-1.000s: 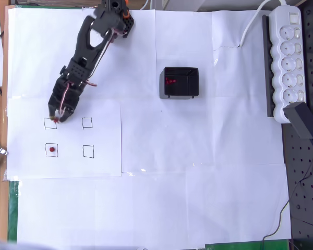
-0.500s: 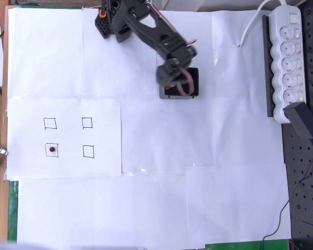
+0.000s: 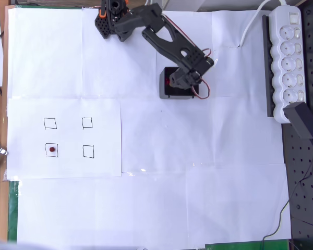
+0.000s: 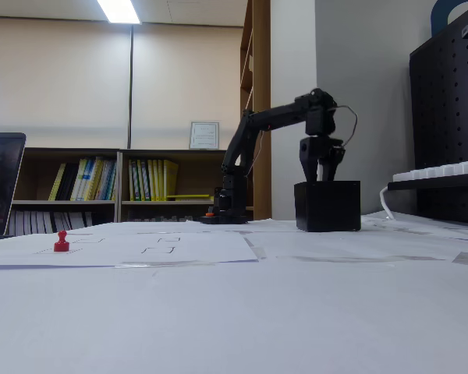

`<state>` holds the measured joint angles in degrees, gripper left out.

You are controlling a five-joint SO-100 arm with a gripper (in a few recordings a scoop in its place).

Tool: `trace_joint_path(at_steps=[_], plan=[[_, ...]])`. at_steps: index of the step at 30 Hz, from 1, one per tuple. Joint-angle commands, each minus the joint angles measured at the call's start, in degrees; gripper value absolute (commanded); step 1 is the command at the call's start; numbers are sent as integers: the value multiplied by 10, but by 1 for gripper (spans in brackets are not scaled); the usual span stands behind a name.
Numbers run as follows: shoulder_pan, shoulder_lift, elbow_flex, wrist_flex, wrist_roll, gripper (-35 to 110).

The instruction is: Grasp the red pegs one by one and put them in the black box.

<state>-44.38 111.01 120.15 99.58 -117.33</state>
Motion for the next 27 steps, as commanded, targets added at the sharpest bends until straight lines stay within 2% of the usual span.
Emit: trace_joint_path(at_steps=[1, 6, 8, 11, 14, 17, 21, 24, 27], plan=[[-5, -4, 93, 35, -10, 19], [30, -76, 172, 36, -15, 20], [71, -147, 165, 36, 13, 20], [208, -275, 30, 31, 155, 20], [380, -362, -130, -54, 252, 20], [531, -419, -318, -233, 325, 19], [686, -438, -587, -615, 382, 16], [724, -405, -686, -843, 371, 12], [729, -323, -698, -986, 328, 15]])
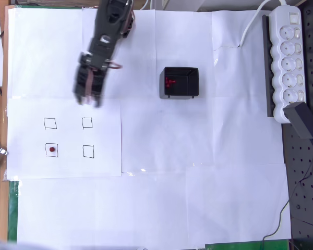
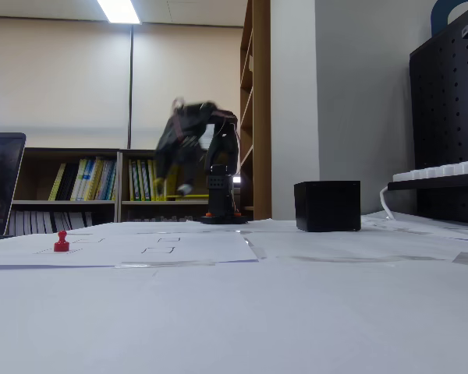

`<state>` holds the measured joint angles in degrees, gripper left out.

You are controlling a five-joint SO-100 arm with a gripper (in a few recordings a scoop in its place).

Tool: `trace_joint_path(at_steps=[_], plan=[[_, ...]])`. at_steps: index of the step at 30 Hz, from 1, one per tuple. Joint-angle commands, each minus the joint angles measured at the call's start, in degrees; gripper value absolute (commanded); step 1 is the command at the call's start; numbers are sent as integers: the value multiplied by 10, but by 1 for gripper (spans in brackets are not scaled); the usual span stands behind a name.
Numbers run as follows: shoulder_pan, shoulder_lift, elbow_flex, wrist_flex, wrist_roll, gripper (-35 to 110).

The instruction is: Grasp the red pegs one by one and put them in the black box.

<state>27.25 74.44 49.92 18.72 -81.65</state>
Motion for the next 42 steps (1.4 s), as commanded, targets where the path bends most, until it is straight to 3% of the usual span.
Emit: trace_joint_path(at_steps=[1, 5, 10, 20, 42], plan=[[13, 76, 7, -224, -40, 15], [20, 227, 52, -362, -54, 16], [25, 380, 149, -437, -55, 16], [10, 549, 325, -482, -70, 16], [-1, 642, 454, -470, -68, 16]])
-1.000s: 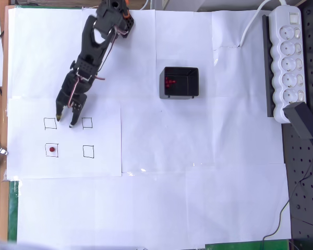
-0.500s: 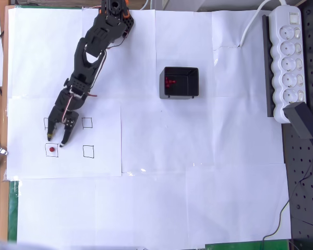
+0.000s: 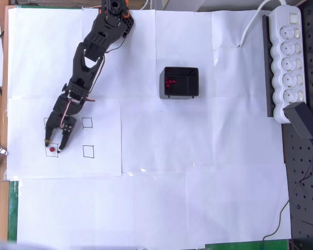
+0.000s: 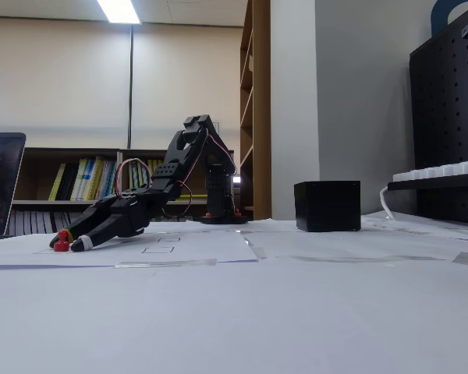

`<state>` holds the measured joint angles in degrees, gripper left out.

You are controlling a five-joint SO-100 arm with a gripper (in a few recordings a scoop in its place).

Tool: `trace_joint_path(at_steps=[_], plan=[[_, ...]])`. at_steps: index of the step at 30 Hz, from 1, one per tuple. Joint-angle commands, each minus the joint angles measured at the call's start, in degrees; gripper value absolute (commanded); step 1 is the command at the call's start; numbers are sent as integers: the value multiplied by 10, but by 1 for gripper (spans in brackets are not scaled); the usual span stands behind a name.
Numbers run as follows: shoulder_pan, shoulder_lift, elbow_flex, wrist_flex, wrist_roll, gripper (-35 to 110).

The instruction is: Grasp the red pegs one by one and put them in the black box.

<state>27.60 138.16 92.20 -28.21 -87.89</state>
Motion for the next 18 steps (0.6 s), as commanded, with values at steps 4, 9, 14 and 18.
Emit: trace_joint_path(at_steps=[4, 9, 14, 18], plan=[[-6, 9, 36, -1, -4, 15], [-7, 9, 41, 10, -6, 13], [-4, 11, 54, 19, -14, 3], [-4, 11, 57, 25, -14, 0]])
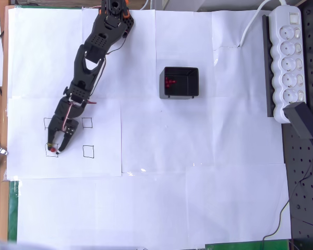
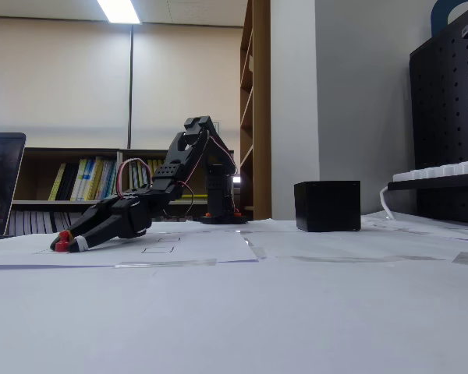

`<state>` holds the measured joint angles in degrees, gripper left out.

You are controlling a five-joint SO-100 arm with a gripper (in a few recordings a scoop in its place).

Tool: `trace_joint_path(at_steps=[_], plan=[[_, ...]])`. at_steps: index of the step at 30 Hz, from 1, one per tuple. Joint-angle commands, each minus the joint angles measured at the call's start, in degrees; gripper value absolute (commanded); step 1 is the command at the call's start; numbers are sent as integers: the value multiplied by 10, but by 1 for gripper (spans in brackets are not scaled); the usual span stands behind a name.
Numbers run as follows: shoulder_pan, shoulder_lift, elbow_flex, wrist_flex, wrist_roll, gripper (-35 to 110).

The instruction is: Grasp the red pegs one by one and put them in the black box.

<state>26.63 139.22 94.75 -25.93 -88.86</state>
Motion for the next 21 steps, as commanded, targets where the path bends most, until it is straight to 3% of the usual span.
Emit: trace_joint_path(at_steps=[1, 5, 7, 14, 21], plan=[[6, -1, 32, 4, -4, 0], [7, -6, 33, 24, 4, 0], [8, -24, 37, 83, 15, 0], [-14, -251, 83, 710, 115, 0], [-211, -496, 167, 1187, 4, 0]])
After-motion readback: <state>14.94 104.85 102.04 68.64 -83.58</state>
